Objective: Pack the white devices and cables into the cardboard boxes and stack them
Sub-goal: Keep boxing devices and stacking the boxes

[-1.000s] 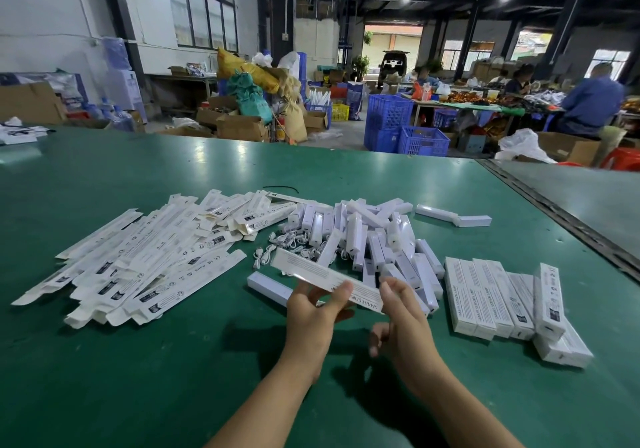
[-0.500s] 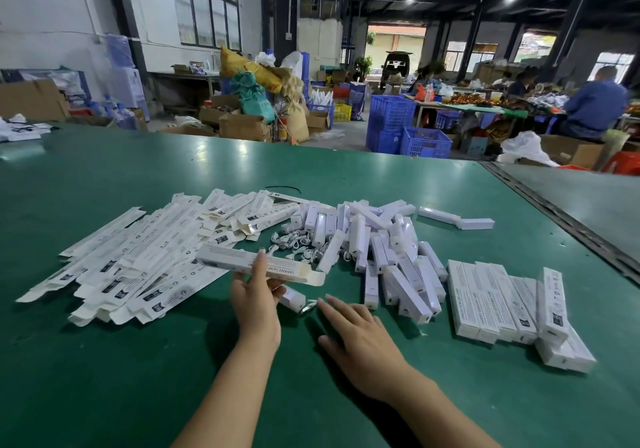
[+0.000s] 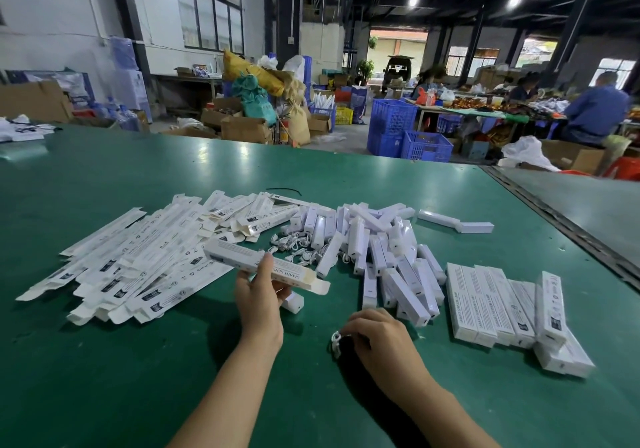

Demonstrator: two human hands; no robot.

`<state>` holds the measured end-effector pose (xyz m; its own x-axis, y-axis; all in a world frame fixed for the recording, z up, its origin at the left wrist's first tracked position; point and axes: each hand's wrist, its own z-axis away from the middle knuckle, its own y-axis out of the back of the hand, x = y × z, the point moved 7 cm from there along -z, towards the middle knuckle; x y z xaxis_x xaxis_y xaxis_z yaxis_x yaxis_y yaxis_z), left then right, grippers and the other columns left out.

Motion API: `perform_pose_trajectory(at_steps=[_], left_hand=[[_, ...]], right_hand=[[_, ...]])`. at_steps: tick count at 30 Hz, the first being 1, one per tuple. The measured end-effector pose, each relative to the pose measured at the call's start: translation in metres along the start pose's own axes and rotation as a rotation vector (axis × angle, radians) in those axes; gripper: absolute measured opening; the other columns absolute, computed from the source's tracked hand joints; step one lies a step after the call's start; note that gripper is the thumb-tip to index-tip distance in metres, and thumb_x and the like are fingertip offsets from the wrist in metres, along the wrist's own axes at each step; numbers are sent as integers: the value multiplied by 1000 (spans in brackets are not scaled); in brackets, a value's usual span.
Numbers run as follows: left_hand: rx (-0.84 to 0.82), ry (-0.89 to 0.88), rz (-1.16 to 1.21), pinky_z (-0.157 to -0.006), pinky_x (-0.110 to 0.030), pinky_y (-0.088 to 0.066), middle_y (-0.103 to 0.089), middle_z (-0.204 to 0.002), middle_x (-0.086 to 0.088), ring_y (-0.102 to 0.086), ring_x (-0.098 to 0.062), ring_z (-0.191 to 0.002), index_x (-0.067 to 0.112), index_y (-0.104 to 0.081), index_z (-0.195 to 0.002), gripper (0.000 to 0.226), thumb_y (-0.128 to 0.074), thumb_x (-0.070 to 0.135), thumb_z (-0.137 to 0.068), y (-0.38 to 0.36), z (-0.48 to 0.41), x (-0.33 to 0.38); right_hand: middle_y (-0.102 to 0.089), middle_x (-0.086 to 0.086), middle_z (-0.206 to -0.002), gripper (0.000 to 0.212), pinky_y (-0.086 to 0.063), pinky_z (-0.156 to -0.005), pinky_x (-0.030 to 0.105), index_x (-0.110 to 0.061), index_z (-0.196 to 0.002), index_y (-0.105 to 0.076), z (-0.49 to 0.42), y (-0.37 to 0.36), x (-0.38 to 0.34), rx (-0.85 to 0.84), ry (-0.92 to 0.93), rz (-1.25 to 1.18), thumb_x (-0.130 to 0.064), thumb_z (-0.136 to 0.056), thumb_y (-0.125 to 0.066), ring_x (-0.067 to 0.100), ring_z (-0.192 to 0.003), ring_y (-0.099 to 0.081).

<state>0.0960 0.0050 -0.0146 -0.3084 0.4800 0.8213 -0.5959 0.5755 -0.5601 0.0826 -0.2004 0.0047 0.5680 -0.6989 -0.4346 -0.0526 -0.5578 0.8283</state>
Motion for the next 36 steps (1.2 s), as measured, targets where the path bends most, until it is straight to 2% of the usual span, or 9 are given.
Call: perform_pose_trajectory(at_steps=[3, 5, 7, 11, 15, 20, 27, 31, 36], left_hand=[[-19, 4, -20, -55, -24, -53, -68, -92, -4, -66, -13, -74, 13, -57, -114, 22, -63, 26, -97, -4, 3, -1], [-21, 8, -21, -55, -24, -53, -68, -92, -4, -66, -15, -76, 10, -57, -120, 28, -63, 26, -97, -4, 4, -1], [-15, 13, -22, -54, -24, -53, -67, -92, -5, -66, -16, -77, 7, -56, -124, 34, -62, 27, -98, -4, 4, -1], [-15, 24, -22, -54, -23, -53, -67, -94, -6, -66, -16, -78, 6, -55, -127, 36, -62, 27, -98, -5, 5, -1], [-23, 27, -28, -53, -22, -53, -67, -92, -5, -66, -16, -77, 6, -55, -126, 35, -62, 26, -98, -6, 6, -2], [-33, 33, -34, -54, -23, -53, -67, -94, -7, -65, -17, -79, 7, -55, -127, 35, -61, 26, -98, -7, 6, -3], [-33, 29, -36, -51, -21, -53, -67, -91, -6, -64, -16, -74, 7, -57, -124, 33, -62, 25, -98, -7, 8, -2], [-32, 29, -36, -50, -21, -53, -67, -92, -7, -64, -16, -74, 7, -57, -122, 31, -63, 25, -98, -7, 8, -3], [-46, 5, -62, -51, -21, -51, -68, -88, -1, -65, -9, -68, 16, -60, -113, 19, -64, 25, -97, -8, 8, -3]], right_hand=[[-66, -11, -109, 20, -41, -96, 17, -23, -98, -78, 4, 2, -2, -21, 5, -67, -24, -92, -59, 2, -105, -55], [-65, -12, -109, 32, -42, -95, 18, -24, -94, -79, 5, 1, -1, -26, -45, -101, -47, -94, -56, 0, -104, -56], [-69, -9, -103, 41, -44, -91, 18, -20, -89, -79, 4, 0, -2, -1, -75, -77, -53, -92, -56, 3, -99, -59], [-71, -12, -94, 28, -43, -88, 16, -21, -83, -79, 2, 1, -6, 28, -85, -60, -46, -87, -67, 1, -92, -56], [-60, -18, -89, 30, -42, -78, 20, -29, -99, -67, 4, 0, -2, -24, -175, -12, -54, -82, -68, 3, -91, -49], [-65, -14, -116, 40, -41, -92, 21, -28, -122, -62, 5, -5, -5, -46, -198, -3, -47, -86, -66, 8, -115, -50], [-62, -9, -128, 47, -39, -100, 23, -29, -135, -53, 8, -6, -13, -84, -146, 18, -37, -90, -64, 12, -122, -50], [-66, -5, -119, 36, -44, -93, 22, -24, -127, -59, 7, -5, -21, -61, -86, -4, -26, -92, -63, 13, -110, -58], [-73, -8, -89, 14, -51, -77, 16, -19, -95, -75, 6, 18, -18, 120, -129, -193, -20, -82, -79, 4, -79, -66]])
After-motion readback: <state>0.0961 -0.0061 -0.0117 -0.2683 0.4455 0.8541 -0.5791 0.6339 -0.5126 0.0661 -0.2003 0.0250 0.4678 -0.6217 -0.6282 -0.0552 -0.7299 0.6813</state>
